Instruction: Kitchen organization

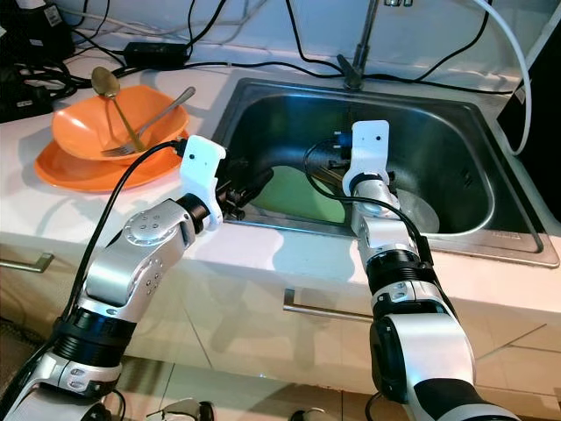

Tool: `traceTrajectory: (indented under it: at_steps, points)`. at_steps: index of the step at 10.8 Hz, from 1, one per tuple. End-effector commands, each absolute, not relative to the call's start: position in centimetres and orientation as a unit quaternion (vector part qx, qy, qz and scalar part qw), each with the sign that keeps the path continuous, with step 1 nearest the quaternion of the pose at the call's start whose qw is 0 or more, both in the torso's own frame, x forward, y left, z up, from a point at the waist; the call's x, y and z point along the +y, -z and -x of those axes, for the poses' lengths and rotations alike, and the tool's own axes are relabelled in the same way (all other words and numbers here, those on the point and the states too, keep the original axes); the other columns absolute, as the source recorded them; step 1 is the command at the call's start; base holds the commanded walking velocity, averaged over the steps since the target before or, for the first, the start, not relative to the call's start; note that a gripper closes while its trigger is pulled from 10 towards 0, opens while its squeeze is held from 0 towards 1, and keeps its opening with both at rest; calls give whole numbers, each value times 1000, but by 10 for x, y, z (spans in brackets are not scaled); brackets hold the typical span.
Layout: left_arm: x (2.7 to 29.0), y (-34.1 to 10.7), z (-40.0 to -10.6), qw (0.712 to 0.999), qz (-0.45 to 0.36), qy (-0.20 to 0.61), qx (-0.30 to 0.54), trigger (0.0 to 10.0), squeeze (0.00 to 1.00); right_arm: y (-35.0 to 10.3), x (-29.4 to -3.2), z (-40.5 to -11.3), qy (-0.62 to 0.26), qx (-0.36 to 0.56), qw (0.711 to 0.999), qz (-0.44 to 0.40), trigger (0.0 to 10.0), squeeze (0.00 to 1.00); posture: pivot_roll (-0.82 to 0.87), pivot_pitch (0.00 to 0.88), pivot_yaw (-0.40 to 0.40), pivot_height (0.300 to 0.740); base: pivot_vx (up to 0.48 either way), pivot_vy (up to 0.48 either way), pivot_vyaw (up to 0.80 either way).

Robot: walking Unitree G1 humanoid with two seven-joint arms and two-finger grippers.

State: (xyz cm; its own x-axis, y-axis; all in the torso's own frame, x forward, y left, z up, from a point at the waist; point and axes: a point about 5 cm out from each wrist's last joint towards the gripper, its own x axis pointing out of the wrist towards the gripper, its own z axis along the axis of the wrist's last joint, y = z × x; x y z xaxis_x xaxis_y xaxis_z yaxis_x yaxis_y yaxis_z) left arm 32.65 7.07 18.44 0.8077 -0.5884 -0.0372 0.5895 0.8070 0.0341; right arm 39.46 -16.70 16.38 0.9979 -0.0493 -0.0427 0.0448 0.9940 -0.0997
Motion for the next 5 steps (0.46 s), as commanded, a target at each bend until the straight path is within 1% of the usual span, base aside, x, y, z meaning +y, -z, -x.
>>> traceTrajectory:
  at_steps: [1,3,4,5]
  points:
    - [66,-184,-327,947,-29,318,19,10000,0,-164,-168,-395,25,24,999,39,10000,1000,29,56,-37,740,0,0,0]
    - [65,-184,-327,947,-29,319,19,10000,0,-164,-168,-394,26,20,999,42,10000,1000,23,52,-38,740,0,0,0]
    - [65,-187,-328,951,-32,308,4,10000,0,-171,-166,-393,20,-13,998,60,10000,0,22,47,-39,740,0,0,0]
    - [69,-195,-332,958,-36,281,-37,10000,0,-182,-163,-392,19,-55,997,49,10000,0,24,44,-41,740,0,0,0]
